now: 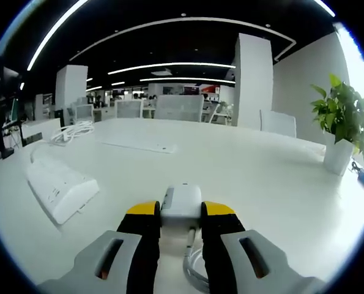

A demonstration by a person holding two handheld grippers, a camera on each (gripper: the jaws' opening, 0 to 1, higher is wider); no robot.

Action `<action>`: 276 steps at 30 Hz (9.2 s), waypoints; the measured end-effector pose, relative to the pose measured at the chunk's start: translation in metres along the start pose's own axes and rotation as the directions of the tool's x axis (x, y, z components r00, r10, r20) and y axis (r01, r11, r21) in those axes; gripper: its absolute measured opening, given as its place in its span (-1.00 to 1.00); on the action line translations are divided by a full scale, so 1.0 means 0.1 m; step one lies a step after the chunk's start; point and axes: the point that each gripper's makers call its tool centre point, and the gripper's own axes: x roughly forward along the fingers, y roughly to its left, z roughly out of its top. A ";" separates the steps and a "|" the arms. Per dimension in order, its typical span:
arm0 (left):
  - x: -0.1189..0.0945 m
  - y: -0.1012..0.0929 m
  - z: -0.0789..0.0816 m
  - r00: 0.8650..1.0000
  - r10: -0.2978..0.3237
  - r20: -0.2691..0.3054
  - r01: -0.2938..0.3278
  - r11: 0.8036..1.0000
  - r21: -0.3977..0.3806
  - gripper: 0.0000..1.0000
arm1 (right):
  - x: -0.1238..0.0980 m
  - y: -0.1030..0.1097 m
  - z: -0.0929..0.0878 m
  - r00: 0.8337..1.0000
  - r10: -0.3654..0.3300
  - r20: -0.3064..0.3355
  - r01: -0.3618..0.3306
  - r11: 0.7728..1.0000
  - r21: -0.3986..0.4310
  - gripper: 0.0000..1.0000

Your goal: Straighten the power strip on the desk, plug the charger into it

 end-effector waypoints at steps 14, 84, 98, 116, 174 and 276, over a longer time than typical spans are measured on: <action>0.00 0.06 -0.01 1.000 0.031 -0.004 -0.031 0.999 0.032 0.98 | -0.06 0.05 0.18 0.999 0.018 0.035 -0.018 1.000 -0.005 -0.52; 0.01 0.13 0.01 0.996 0.061 0.071 -0.062 0.998 0.014 0.98 | -0.47 0.42 0.89 0.978 0.137 0.157 -0.136 0.991 -0.015 -0.52; 0.02 0.10 -0.06 0.996 0.056 0.064 -0.057 0.998 0.009 0.98 | -0.52 0.60 0.97 0.970 0.193 0.151 -0.190 0.981 -0.038 -0.52; 0.01 0.11 -0.08 0.996 0.060 0.070 -0.059 0.998 -0.009 0.98 | -0.56 0.81 1.02 0.963 0.240 0.121 -0.229 0.969 -0.097 -0.52; -0.02 0.17 -0.07 0.994 0.078 0.070 -0.078 0.997 -0.009 0.98 | -0.55 1.34 0.90 0.954 0.279 -0.112 -0.297 0.823 -0.485 -0.52; -0.07 0.16 -0.13 0.995 0.079 0.055 -0.079 0.997 -0.012 0.98 | -0.43 1.68 0.35 0.712 0.106 -0.694 -0.698 0.212 -0.683 -0.52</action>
